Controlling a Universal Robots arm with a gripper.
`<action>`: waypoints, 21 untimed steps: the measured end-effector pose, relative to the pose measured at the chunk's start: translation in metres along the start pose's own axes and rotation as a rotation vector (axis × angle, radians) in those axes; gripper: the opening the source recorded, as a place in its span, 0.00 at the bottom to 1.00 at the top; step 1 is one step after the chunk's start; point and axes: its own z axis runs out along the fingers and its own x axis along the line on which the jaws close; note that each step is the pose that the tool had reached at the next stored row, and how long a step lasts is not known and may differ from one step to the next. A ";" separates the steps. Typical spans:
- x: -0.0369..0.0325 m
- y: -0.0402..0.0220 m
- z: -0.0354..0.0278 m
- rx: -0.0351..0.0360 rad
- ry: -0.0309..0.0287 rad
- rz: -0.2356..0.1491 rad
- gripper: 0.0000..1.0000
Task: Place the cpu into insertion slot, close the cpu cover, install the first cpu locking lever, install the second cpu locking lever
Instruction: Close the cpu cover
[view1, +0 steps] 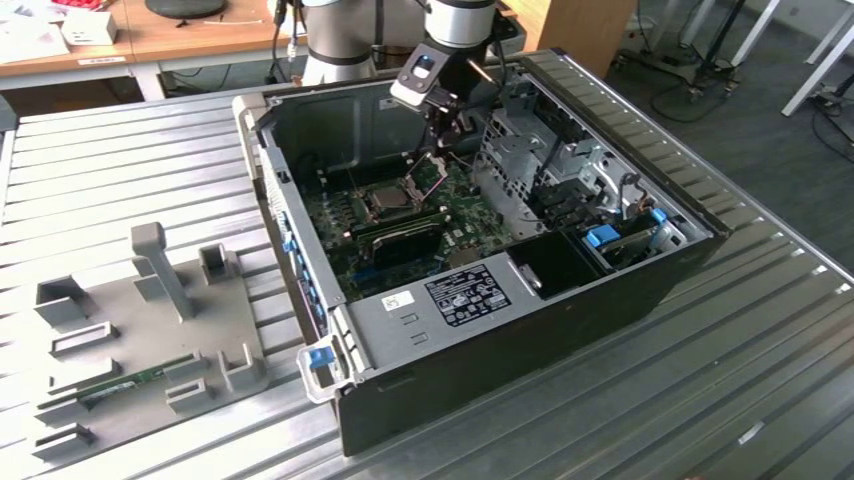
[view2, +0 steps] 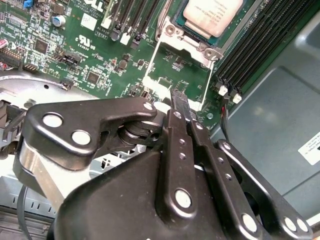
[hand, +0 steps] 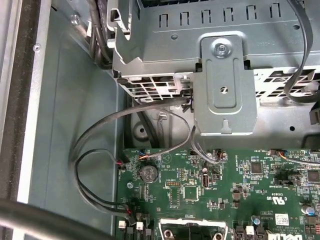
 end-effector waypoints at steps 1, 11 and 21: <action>0.0000 0.0003 0.0000 0.0000 0.0000 0.000 0.11; 0.0000 0.0024 0.0002 0.0000 -0.0001 0.000 0.11; 0.0001 0.0054 0.0011 0.0001 -0.0001 0.000 0.11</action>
